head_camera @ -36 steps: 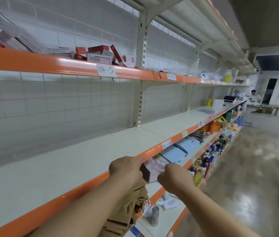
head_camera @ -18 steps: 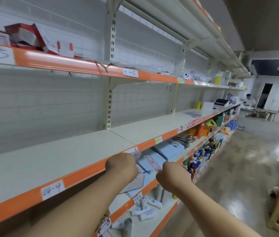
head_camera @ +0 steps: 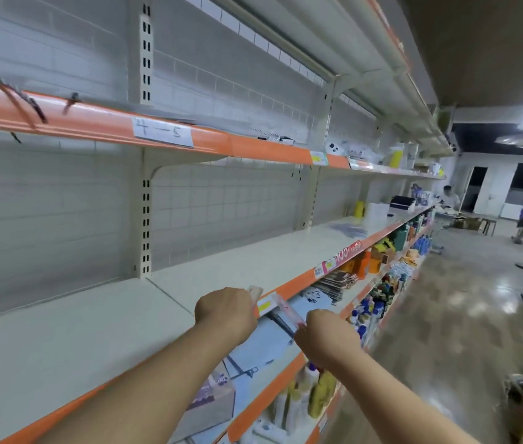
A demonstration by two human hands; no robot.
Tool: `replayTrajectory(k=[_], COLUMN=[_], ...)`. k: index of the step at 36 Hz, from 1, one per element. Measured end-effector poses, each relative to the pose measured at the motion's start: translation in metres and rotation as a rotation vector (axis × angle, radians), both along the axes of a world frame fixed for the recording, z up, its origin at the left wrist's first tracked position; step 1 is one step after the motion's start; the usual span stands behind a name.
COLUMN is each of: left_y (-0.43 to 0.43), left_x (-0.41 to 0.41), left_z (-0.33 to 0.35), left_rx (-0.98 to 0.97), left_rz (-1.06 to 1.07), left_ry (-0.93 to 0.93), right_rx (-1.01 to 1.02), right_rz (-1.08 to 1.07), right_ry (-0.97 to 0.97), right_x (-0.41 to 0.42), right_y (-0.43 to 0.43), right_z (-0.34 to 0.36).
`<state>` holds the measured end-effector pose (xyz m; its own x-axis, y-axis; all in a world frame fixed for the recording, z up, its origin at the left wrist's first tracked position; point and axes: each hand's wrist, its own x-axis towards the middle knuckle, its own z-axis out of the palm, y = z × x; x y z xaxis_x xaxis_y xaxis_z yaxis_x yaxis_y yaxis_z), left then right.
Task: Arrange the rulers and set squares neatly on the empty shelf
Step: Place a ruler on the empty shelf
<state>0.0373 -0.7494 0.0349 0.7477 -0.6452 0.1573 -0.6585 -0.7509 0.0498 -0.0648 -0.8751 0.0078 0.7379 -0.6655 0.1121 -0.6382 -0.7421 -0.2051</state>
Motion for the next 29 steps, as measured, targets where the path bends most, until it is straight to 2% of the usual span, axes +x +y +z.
replayTrajectory(k=[15, 21, 29], left_y=[-0.149, -0.205, -0.285], left_x=[0.066, 0.076, 0.075], left_z=[-0.003, -0.009, -0.005], left_rx=[0.023, 0.02, -0.038], left_rz=[-0.001, 0.048, 0.154], left_ry=[0.015, -0.01, 0.047], right_rx=[0.057, 0.06, 0.039], right_rz=[-0.034, 0.028, 0.15], right_ry=[0.003, 0.007, -0.017], right_x=[0.057, 0.066, 0.079], right_y=[-0.148, -0.203, -0.301], right_z=[-0.003, -0.001, 0.003])
